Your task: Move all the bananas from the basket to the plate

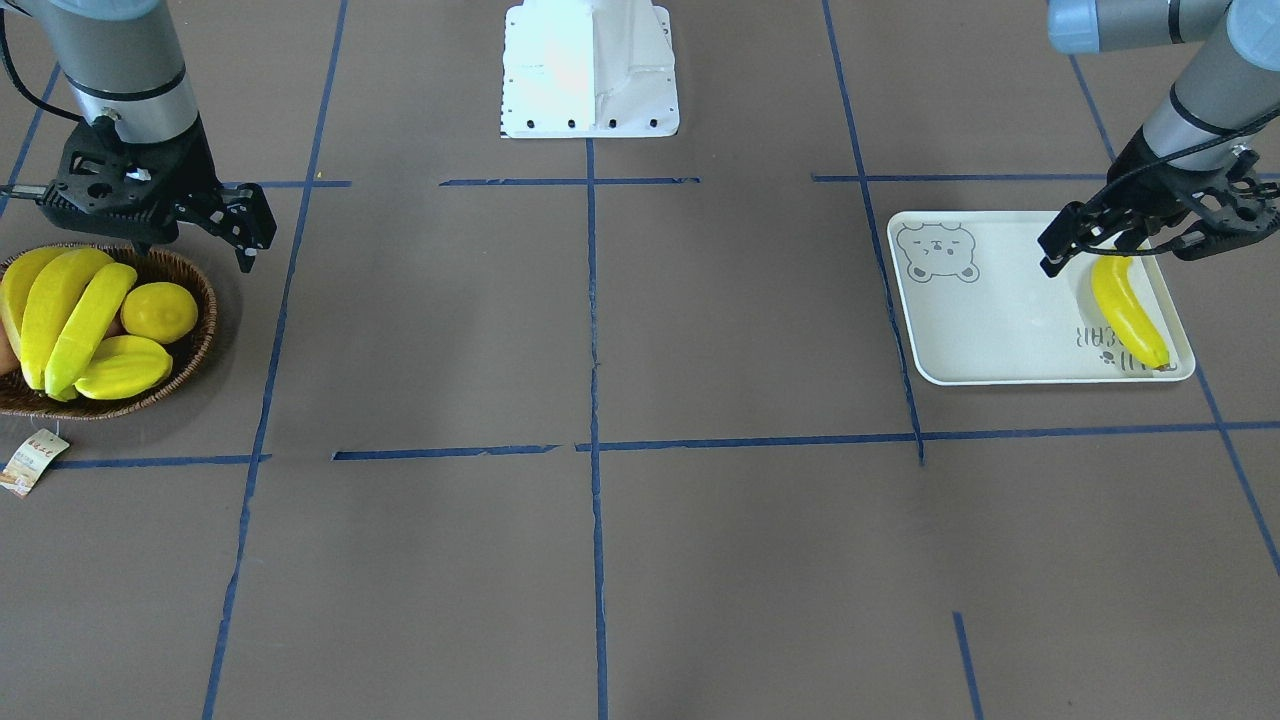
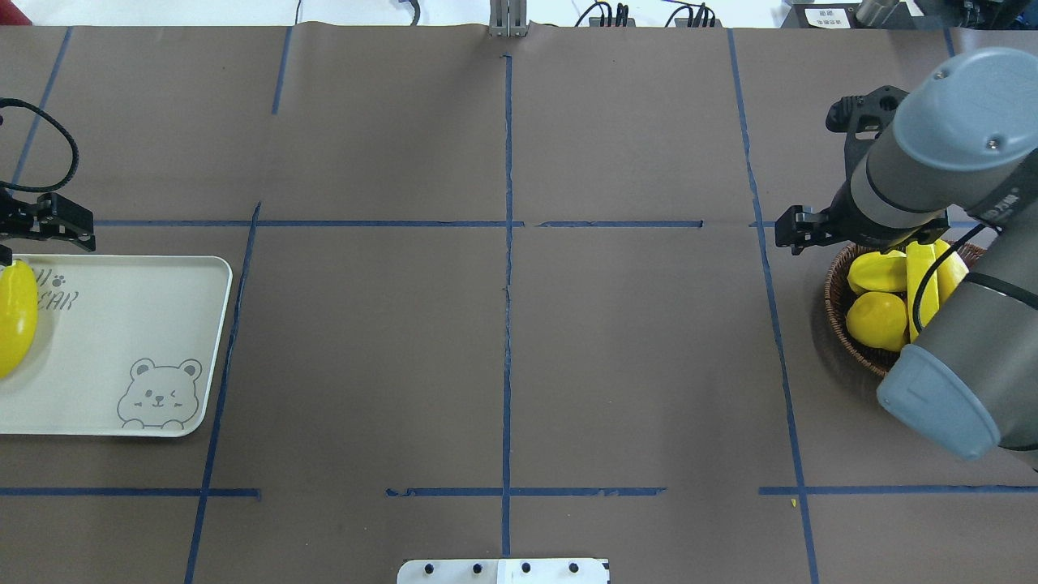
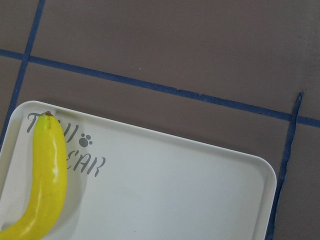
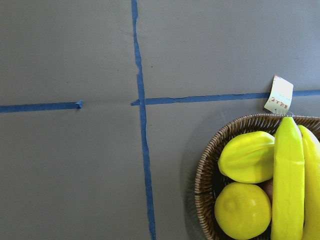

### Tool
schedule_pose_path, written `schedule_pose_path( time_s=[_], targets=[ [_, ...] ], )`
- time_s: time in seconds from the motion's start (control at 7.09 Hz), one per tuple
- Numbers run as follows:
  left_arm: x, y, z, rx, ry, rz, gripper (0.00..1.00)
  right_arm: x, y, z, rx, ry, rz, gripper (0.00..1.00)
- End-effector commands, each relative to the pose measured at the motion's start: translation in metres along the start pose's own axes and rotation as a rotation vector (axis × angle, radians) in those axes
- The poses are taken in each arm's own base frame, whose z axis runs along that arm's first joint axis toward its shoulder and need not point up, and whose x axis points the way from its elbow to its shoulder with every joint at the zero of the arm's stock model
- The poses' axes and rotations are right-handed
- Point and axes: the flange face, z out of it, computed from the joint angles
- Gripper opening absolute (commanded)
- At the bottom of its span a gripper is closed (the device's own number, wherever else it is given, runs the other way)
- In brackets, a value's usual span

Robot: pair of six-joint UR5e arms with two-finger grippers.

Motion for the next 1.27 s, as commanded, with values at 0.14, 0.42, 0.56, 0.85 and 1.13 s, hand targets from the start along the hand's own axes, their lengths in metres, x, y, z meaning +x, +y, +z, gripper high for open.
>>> schedule_pose_path(
  time_s=[0.14,0.42,0.56,0.85,1.13],
  targets=[
    [0.005,0.000,-0.005,0.008,0.011,0.006,1.00,0.037,0.004,0.052,-0.074,0.134,-0.040,1.00],
    [0.011,-0.002,-0.008,0.014,0.019,0.009,1.00,0.054,0.003,0.082,-0.054,0.155,-0.048,1.00],
    [0.012,-0.002,-0.009,0.015,0.020,0.010,1.00,0.059,0.001,0.097,-0.047,0.145,-0.057,1.00],
    [0.012,-0.002,-0.008,0.014,0.020,0.011,1.00,0.063,-0.002,0.119,-0.072,0.179,-0.047,0.99],
    [0.012,-0.002,-0.008,0.013,0.019,0.010,1.00,0.068,-0.003,0.128,-0.085,0.197,-0.043,0.88]
  ],
)
